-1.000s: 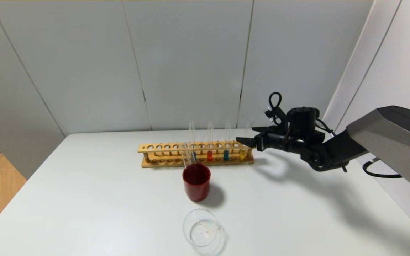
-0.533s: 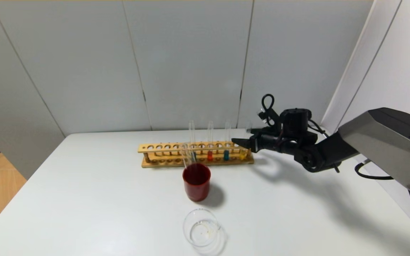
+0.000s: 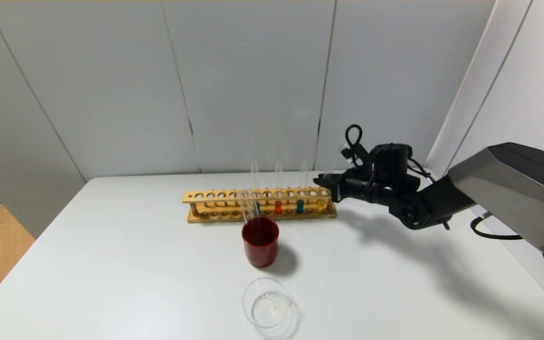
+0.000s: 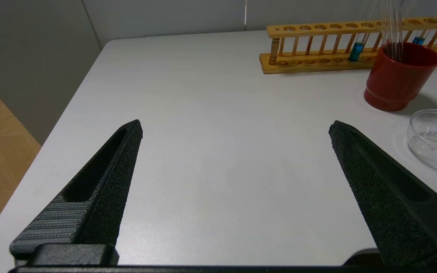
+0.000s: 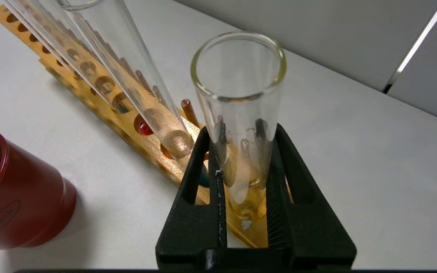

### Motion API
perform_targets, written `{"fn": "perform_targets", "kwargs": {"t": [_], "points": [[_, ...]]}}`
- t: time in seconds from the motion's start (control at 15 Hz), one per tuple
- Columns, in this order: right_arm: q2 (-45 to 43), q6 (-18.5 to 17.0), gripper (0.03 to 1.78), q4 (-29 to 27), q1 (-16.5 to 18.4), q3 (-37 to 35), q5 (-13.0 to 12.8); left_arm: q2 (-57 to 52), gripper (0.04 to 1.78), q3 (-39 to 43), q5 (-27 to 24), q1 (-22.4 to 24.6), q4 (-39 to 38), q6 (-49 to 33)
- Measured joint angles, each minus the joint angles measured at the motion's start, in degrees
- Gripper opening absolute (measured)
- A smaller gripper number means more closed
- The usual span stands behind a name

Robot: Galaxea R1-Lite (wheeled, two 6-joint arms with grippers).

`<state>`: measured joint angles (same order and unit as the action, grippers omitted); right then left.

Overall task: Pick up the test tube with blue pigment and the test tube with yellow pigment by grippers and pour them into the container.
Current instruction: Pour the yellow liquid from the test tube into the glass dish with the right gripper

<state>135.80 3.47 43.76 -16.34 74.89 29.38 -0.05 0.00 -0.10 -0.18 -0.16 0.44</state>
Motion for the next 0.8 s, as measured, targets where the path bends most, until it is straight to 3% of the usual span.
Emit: {"fn": "perform_targets", "kwargs": {"t": [0.47, 0.8], "points": [[-2.9, -0.9, 0.37, -0.8, -0.2, 0.8, -0.4, 0.0, 1.74, 0.0, 0.0, 0.0, 0.0, 0.0], [-12.9, -1.7, 0.37, -3.5, 0.5, 4.4, -1.3, 0.0, 1.74, 0.0, 0.0, 0.0, 0.0, 0.0]]}}
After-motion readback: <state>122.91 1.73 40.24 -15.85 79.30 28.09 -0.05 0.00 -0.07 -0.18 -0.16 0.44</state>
